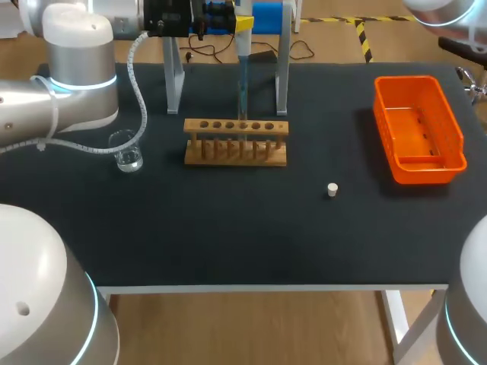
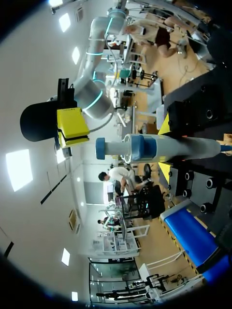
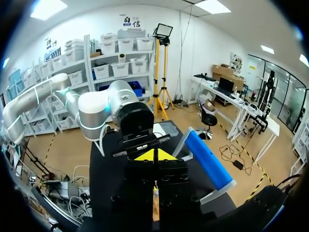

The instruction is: Invert the test tube, pick up the pipette, mount the tip to pipette, aspirate from beaker and dispense into the tube, eject the tip, return the pipette, and cap with the stopper.

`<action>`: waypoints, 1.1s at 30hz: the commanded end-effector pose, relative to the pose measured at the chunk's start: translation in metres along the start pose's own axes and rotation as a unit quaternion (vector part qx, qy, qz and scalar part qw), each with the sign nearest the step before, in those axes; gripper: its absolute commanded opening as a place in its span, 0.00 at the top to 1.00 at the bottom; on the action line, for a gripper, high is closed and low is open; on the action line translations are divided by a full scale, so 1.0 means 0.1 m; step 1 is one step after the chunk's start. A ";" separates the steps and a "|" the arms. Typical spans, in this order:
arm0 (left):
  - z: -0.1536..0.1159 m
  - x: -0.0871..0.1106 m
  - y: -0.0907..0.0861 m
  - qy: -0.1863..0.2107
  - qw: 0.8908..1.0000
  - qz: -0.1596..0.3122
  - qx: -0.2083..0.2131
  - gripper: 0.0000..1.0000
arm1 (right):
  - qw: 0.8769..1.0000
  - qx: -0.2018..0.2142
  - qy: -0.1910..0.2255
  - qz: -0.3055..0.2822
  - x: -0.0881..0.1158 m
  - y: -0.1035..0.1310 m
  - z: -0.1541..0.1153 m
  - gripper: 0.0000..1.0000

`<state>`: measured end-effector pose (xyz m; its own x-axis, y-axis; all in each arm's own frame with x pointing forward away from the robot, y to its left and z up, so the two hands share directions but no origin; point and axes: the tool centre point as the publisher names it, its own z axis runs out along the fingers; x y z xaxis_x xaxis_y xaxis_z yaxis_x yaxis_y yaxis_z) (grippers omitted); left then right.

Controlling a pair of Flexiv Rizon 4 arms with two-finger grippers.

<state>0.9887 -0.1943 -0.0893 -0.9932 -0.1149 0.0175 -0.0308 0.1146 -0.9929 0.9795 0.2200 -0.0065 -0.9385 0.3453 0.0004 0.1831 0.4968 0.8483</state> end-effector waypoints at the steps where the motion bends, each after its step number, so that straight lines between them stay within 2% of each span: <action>1: 0.00 0.01 -0.01 -0.002 1.000 0.000 0.000 1.00 | 1.000 0.007 0.000 0.002 -0.01 0.02 0.02 1.00; 16: 0.00 0.01 -0.01 -0.002 1.000 0.000 0.000 1.00 | 1.000 0.016 -0.008 0.005 -0.01 -0.03 0.00 1.00; 33: 0.00 0.01 -0.01 -0.002 1.000 0.000 0.000 1.00 | 1.000 0.026 0.003 0.003 0.00 -0.08 0.05 1.00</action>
<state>0.9890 -0.1940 -0.0896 -0.9931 -0.1156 0.0179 -0.0312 0.1147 -0.9929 0.9779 0.2201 -0.0157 -0.9388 0.3444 0.0079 0.2020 0.5319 0.8224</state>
